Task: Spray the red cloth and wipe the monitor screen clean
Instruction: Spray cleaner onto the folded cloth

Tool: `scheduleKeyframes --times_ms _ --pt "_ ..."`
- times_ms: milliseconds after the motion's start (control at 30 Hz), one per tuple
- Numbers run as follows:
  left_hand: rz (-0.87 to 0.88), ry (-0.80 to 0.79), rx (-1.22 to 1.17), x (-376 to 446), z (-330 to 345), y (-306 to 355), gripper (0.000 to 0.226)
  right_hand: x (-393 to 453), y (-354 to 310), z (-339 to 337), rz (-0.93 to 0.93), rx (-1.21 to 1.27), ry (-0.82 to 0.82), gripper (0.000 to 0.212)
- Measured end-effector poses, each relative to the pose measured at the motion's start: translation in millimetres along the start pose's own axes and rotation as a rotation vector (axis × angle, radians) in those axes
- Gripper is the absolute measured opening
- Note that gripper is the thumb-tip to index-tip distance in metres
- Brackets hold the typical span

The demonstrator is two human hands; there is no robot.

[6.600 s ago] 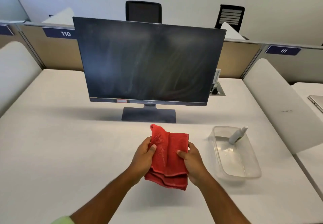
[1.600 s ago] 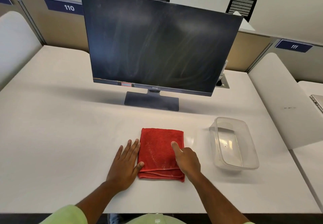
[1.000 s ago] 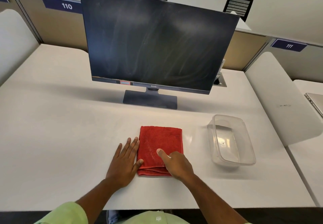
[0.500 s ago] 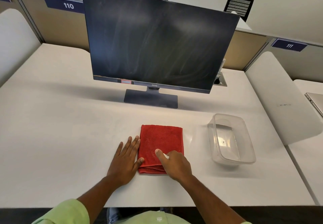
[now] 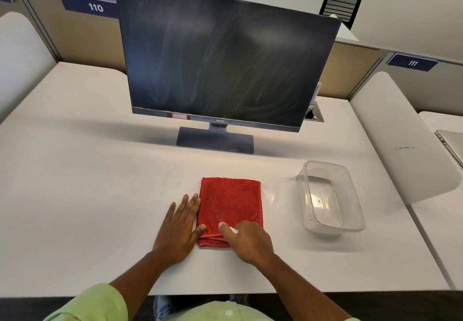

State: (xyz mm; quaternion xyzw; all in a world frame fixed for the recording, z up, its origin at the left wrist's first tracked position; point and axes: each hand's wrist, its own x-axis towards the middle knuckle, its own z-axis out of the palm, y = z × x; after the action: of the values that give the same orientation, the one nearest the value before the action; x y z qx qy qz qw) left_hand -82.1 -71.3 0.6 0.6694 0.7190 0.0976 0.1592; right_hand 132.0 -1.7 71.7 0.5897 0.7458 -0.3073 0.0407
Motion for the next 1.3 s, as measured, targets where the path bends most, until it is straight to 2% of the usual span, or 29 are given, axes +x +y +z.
scheduleKeyframes --times_ms 67,167,233,300,467,600,733,833,933,1100,1300 --pt "-0.015 -0.006 -0.019 0 0 1 0.085 0 -2 -3 -0.007 0.131 0.001 0.084" --pt "-0.061 0.026 -0.202 1 -5 11 0.093 1 -5 -15 -0.009 0.594 -0.12 0.078" --pt "-0.047 0.1 -0.304 -1 -9 24 0.091 2 -3 -23 -0.001 0.854 -0.204 0.061" --pt "-0.002 0.177 -0.338 -2 -12 40 0.086 4 -2 -26 -0.068 0.918 -0.171 0.046" --pt "-0.032 0.208 -0.423 3 -15 70 0.083 7 -14 -28 -0.229 0.845 0.131 0.043" --pt "-0.095 0.183 -0.451 4 -16 63 0.079 9 -14 -29 -0.272 0.795 0.165 0.065" --pt "-0.098 0.178 -0.413 3 -13 46 0.075 10 -8 -27 -0.371 0.56 0.253 0.055" --pt "-0.145 0.17 -0.352 5 -12 30 0.074 11 -1 -25 -0.367 0.457 0.268 0.053" --pt "-0.183 0.125 -0.293 6 -11 11 0.075 13 10 -25 -0.342 0.336 0.258 0.06" --pt "-0.107 0.0 -0.038 1 -9 -10 0.082 16 24 -26 -0.3 0.167 0.213 0.068" --pt "-0.096 -0.004 0.082 0 -6 -8 0.085 30 21 -33 -0.257 0.116 0.234 0.065"
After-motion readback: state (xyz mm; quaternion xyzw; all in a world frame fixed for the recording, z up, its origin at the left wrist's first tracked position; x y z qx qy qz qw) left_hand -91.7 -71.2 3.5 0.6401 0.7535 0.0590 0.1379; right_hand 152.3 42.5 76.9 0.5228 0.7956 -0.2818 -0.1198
